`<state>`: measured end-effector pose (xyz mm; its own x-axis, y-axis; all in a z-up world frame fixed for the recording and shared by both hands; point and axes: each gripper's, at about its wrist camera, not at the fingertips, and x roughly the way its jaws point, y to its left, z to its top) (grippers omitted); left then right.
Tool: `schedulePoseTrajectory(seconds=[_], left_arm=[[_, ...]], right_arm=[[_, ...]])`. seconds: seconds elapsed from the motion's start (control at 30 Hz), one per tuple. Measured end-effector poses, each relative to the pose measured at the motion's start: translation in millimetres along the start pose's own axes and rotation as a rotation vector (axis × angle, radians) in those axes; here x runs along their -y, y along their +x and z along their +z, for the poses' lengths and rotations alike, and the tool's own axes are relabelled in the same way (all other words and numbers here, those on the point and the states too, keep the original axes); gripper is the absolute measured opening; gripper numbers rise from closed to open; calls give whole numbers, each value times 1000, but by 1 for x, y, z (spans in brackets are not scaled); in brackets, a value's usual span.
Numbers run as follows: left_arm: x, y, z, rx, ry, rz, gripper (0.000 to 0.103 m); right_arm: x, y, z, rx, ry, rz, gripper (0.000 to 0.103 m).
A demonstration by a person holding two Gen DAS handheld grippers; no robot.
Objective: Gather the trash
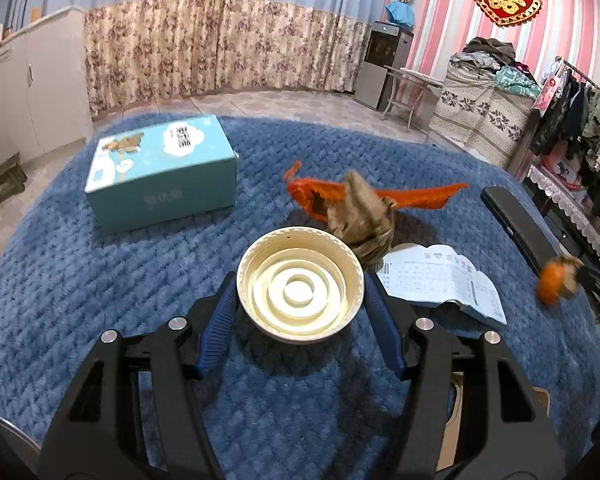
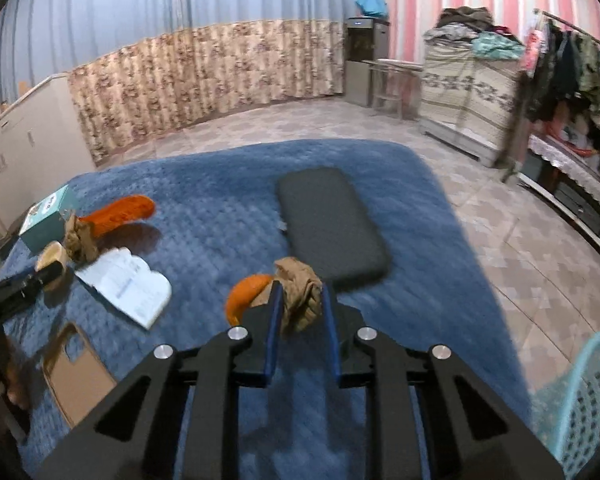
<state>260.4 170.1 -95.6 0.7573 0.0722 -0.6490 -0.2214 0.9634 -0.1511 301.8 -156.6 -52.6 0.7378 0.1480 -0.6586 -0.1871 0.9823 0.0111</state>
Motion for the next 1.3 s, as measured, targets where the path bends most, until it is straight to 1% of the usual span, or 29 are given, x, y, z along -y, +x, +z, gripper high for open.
schedulePoseTrajectory(seconds=[0.13,0.23,0.3,0.4,0.5,0.63,0.73,0.9,0.93,1.0,1.07,1.17,1.23,1.3], left_arm=[[10,-20,1,49,55,36,61],[12,-33,2,60,63,31,61],[15,-42,2,66,72,29,61],[22,-56,3,91,105,46,61],[26,-68,2,102,110,37,61],[35,-80,-1,110,126,25,61],[43,-86,-4,109,141,16,61],[52,-96,-6,118,163,14,61],[53,-99,-6,122,166,13,61],[53,-101,-6,127,168,12,61],[54,-104,-7,129,169,11,61],[55,-105,-7,130,170,12,61],[55,-105,-7,131,170,12,61],[55,-105,-7,128,170,14,61]], right_arm=[[20,-22,-14,-7,8,-44,19],[38,-34,-26,-20,22,-99,18],[50,-41,-31,-28,43,-111,18],[66,-51,-43,-30,66,-148,18],[77,-59,-56,-42,91,-171,18],[95,-60,-76,-82,125,-191,18],[98,-63,-84,-100,114,-209,18],[98,-76,-92,-122,112,-194,17],[99,-81,-94,-115,113,-187,12],[101,-88,-96,-99,132,-161,11],[103,-96,-97,-86,153,-126,0],[103,-101,-98,-69,161,-90,1],[106,-101,-95,-53,164,-114,2],[111,-100,-89,-47,183,-113,3]])
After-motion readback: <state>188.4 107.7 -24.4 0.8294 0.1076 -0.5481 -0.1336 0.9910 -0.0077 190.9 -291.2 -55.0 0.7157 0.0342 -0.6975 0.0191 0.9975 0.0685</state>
